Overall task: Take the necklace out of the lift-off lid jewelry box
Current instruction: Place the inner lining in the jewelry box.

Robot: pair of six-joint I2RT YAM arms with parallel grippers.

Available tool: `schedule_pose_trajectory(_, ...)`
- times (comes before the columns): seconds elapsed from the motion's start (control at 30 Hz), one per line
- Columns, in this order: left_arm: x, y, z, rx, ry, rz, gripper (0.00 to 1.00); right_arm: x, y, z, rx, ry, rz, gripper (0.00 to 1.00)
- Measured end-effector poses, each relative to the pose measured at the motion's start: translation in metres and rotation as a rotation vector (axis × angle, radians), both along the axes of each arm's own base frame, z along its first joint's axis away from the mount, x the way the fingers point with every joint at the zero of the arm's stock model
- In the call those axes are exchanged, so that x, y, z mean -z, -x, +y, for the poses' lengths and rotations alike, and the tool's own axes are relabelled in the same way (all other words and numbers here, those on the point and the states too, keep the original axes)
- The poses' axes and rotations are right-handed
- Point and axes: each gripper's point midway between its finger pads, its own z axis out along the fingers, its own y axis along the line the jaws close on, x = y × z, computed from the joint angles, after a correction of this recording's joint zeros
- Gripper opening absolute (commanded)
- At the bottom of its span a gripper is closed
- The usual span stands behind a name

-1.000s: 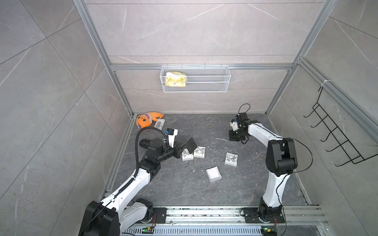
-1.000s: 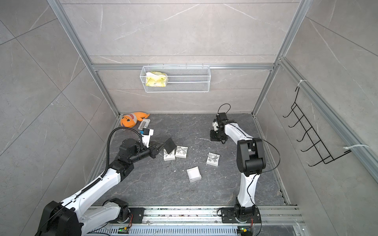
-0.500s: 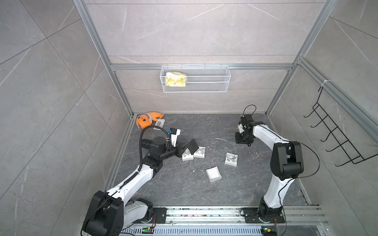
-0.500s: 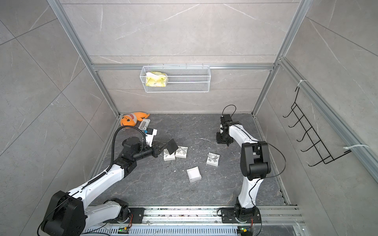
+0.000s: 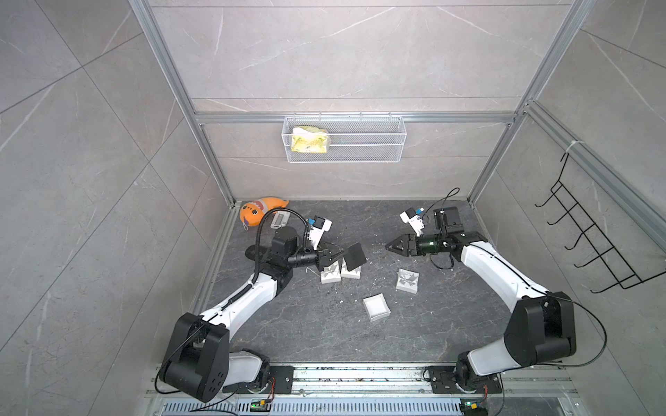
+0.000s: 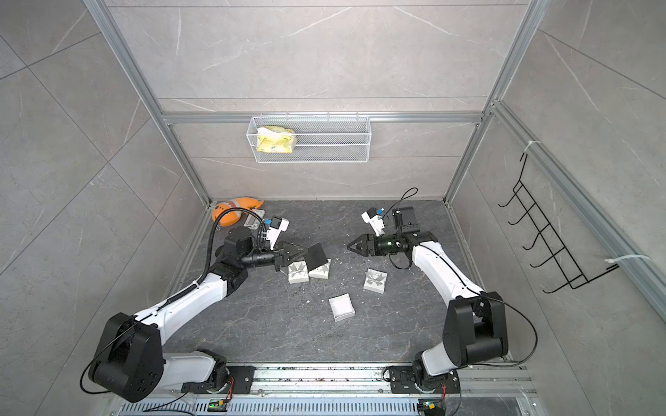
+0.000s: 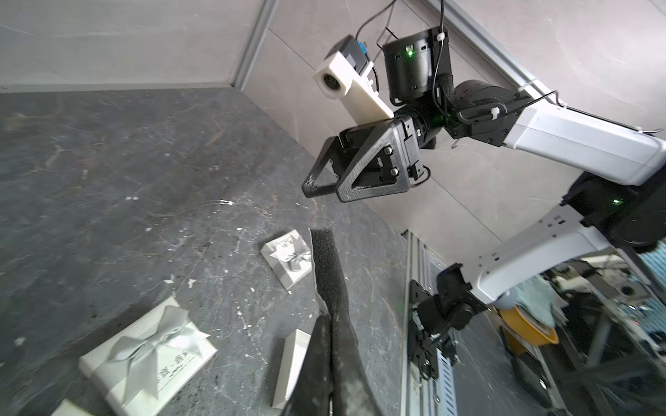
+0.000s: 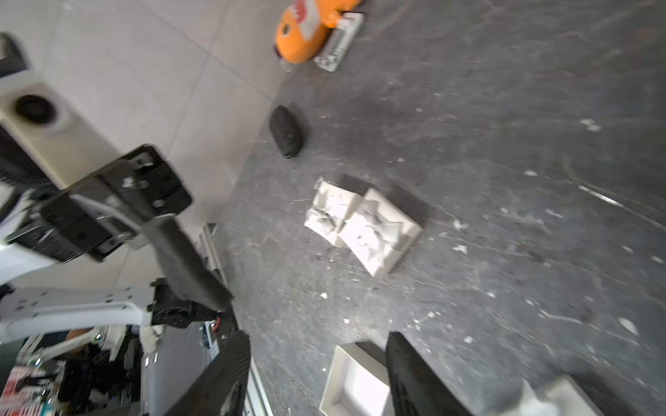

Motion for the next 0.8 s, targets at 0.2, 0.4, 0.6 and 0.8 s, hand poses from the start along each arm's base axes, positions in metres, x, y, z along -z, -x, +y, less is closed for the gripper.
schedule_pose_trajectory(0.2, -0.015, 0.0, -0.009, 0.087, 0.053, -0.01, 0.0, -0.029, 0.029, 0.034, -0.153, -0.092, -0.076, 0.64)
schedule_pose_trajectory(0.4, -0.024, 0.003, -0.011, 0.12, 0.083, -0.025, 0.0, -0.034, 0.049, 0.062, -0.244, -0.103, -0.092, 0.59)
schedule_pose_trajectory(0.6, -0.028, 0.005, -0.011, 0.136, 0.094, -0.035, 0.0, -0.039, 0.049, 0.076, -0.274, -0.115, -0.107, 0.4)
schedule_pose_trajectory(0.8, -0.03, 0.005, -0.011, 0.136, 0.101, -0.036, 0.07, -0.042, 0.047, 0.08, -0.269, -0.115, -0.112, 0.05)
